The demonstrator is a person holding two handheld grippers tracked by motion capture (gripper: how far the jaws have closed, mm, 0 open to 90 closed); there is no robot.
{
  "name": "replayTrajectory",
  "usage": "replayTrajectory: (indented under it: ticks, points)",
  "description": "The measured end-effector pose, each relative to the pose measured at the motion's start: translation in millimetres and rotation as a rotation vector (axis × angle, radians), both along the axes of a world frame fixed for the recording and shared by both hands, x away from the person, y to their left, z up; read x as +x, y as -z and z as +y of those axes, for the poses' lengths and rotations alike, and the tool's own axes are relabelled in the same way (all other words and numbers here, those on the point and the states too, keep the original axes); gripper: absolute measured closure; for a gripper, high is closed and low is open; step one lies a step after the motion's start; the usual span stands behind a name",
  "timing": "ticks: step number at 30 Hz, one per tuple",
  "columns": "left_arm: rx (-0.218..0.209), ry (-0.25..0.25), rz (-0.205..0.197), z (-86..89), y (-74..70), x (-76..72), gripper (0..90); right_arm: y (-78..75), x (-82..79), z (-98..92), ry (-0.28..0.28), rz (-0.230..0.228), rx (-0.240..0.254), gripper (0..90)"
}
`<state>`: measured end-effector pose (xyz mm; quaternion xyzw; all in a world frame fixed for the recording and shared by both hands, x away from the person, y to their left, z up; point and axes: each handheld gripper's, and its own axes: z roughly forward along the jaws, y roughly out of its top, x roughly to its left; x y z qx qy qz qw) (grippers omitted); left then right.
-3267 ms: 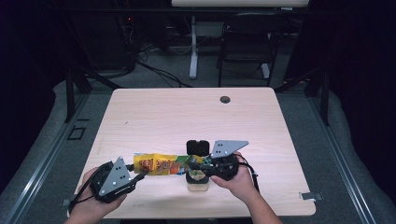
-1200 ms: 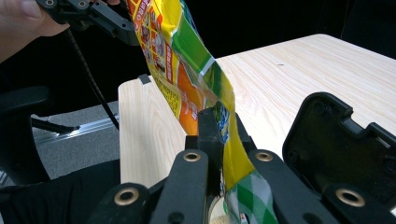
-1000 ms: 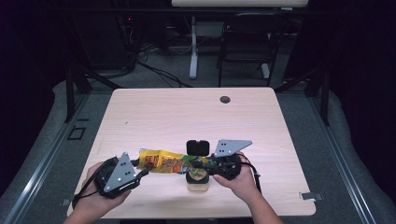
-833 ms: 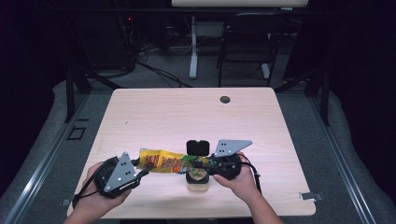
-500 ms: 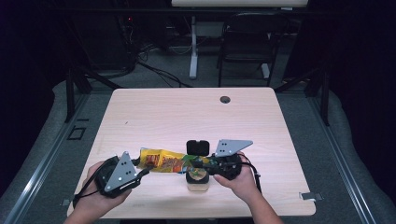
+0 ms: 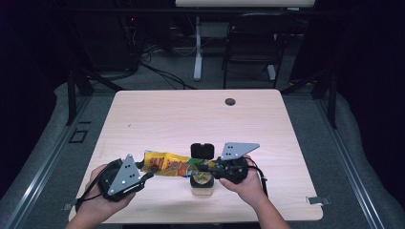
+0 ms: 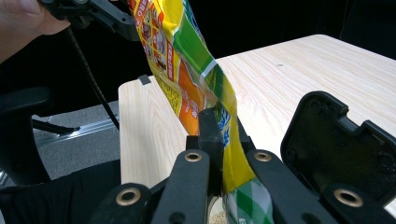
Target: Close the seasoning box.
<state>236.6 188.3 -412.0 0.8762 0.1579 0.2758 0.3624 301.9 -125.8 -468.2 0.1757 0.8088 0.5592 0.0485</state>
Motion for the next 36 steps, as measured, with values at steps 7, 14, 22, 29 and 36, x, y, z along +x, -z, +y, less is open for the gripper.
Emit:
replayTrajectory:
  ticks: [7, 14, 22, 29, 36]
  points:
    - [-0.001, -0.001, -0.002, -0.9, -1.7, -0.1, 71.1, 0.1, 0.1, -0.7, -0.003, 0.002, 0.006, 89.8]
    - [0.003, -0.002, -0.009, -1.3, -2.8, -0.1, 71.0, 0.3, 0.2, -0.9, -0.002, 0.002, 0.009, 89.8]
    - [0.004, -0.001, -0.016, -1.8, -4.8, -1.2, 71.1, 0.5, 0.0, -0.6, -0.003, 0.0, 0.01, 89.8]
    - [-0.002, -0.001, -0.02, -3.4, -7.1, -1.5, 71.3, -0.5, -0.5, -1.8, -0.006, 0.001, 0.01, 89.9]
    - [0.001, 0.002, -0.026, -4.3, -7.1, -0.8, 71.4, -0.2, -0.7, -2.3, 0.001, 0.002, 0.015, 89.9]
